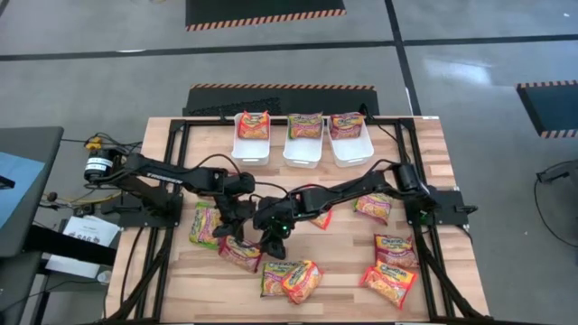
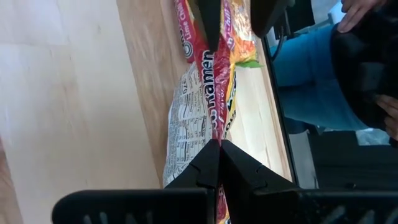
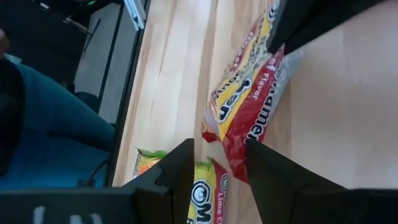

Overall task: Sort Maruchan noodles
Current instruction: Put the red noodle pack into the right white bin

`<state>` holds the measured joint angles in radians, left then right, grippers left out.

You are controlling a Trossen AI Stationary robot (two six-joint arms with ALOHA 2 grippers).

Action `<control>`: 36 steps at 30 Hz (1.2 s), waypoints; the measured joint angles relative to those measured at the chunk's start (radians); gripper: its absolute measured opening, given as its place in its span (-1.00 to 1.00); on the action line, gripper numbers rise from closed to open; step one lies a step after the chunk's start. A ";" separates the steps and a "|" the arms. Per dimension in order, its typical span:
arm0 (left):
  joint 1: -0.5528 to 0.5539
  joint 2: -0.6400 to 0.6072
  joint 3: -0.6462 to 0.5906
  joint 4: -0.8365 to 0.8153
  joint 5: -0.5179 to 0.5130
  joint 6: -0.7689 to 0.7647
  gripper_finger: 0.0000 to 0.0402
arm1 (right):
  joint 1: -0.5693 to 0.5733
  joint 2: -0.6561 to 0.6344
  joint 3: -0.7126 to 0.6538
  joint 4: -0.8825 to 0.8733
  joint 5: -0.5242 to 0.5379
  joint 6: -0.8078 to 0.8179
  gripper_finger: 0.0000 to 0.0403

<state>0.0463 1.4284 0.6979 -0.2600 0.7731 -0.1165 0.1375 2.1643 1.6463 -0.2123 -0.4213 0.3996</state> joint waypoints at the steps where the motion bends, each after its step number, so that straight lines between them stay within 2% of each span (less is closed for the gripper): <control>1: 0.000 0.000 0.000 0.008 0.001 -0.001 -1.00 | 0.000 0.000 0.000 -0.008 0.000 0.016 -0.17; 9: 0.000 0.000 0.000 0.036 0.015 -0.011 -1.00 | -0.004 0.000 0.000 -0.041 0.073 0.061 -0.17; 18: 0.000 0.000 0.000 0.044 0.007 -0.011 -1.00 | -0.005 0.000 0.000 -0.035 0.029 0.064 -0.17; 36: 0.000 0.000 0.000 0.123 -0.020 -0.031 -1.00 | 0.006 0.000 0.000 -0.093 0.006 0.105 -0.17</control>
<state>0.0467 1.4284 0.6979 -0.1374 0.7531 -0.1478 0.1432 2.1647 1.6463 -0.3058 -0.4155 0.5047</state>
